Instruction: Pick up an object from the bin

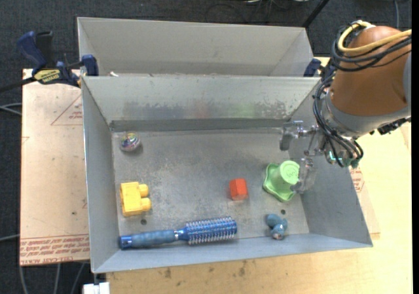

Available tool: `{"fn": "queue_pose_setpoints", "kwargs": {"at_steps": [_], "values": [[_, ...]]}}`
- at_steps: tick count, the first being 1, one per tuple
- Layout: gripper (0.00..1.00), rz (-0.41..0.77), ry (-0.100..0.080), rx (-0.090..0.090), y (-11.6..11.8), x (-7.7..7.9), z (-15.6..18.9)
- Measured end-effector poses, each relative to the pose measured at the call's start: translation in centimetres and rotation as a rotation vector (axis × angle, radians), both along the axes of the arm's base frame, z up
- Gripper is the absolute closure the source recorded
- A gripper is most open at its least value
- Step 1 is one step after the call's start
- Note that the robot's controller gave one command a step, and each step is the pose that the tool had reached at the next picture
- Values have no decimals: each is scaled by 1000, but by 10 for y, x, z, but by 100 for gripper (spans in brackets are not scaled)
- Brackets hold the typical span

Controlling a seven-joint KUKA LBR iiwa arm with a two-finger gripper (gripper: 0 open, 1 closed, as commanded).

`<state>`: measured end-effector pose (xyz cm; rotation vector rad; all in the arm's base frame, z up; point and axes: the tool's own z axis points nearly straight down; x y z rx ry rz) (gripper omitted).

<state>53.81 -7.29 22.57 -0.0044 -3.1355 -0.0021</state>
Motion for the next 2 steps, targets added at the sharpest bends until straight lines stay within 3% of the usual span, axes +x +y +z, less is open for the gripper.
{"fn": "queue_pose_setpoints", "kwargs": {"at_steps": [1,2], "values": [[0,592,-4,2,-31,-12,-77],[0,888,-6,5,-22,20,-148]]}}
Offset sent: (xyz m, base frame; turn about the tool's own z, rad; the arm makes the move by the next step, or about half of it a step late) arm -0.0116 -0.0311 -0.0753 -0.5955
